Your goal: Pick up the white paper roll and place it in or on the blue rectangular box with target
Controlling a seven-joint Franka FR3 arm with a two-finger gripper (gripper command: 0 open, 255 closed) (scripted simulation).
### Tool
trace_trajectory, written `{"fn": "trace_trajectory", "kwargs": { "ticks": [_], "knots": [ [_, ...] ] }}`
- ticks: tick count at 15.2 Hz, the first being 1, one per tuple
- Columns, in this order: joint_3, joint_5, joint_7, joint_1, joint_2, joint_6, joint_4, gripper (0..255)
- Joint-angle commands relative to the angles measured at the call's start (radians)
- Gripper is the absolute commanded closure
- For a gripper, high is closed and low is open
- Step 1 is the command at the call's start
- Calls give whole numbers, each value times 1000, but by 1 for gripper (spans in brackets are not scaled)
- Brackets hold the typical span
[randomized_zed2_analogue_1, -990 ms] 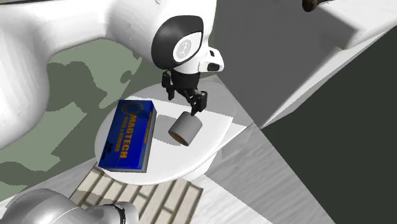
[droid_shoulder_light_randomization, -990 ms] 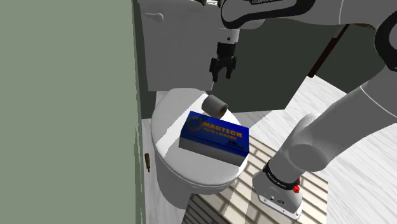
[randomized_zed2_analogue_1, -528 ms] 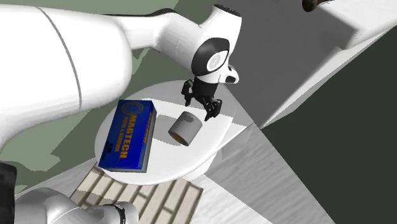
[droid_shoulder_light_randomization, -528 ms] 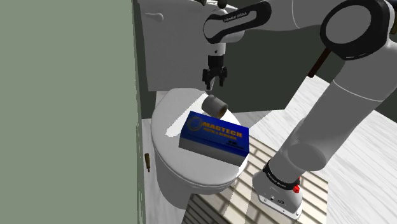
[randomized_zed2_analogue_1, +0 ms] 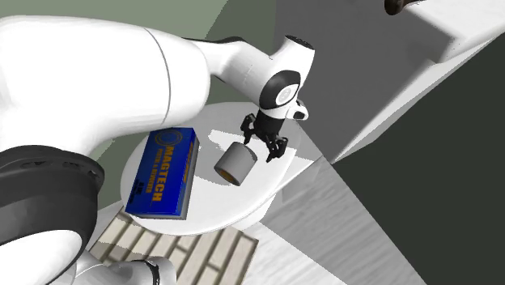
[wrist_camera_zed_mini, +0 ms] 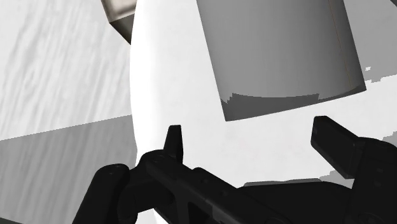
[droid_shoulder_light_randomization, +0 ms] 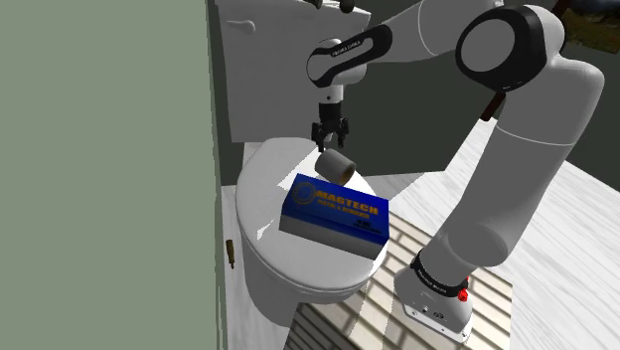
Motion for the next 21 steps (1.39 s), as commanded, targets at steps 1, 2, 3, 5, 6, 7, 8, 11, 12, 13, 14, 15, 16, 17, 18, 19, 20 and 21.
{"fn": "trace_trajectory", "kwargs": {
  "ticks": [1,2,3,5,6,7,8,11,12,13,14,15,16,17,18,19,20,21],
  "knots": [
    [0,1,-1,0,3,27,-24,0],
    [0,1,-1,0,4,40,-37,0],
    [1,2,-2,0,6,61,-56,0],
    [1,2,-2,0,6,61,-56,0],
    [1,2,-2,0,6,61,-56,0],
    [1,2,-2,0,6,61,-56,0],
    [1,2,-2,0,6,61,-56,0],
    [1,2,-2,0,6,61,-56,0],
    [1,2,-2,0,6,61,-56,255],
    [1,2,-2,0,6,61,-56,255],
    [1,2,-2,0,6,61,-56,255],
    [1,2,-2,0,6,61,-56,255],
    [1,2,-2,0,6,61,-56,255],
    [1,2,-2,0,6,61,-56,255],
    [1,2,-2,0,6,61,-56,255],
    [1,2,-2,0,6,61,-56,255],
    [1,2,-2,0,6,61,-56,255],
    [1,2,-2,0,6,61,-56,255]
  ]
}}
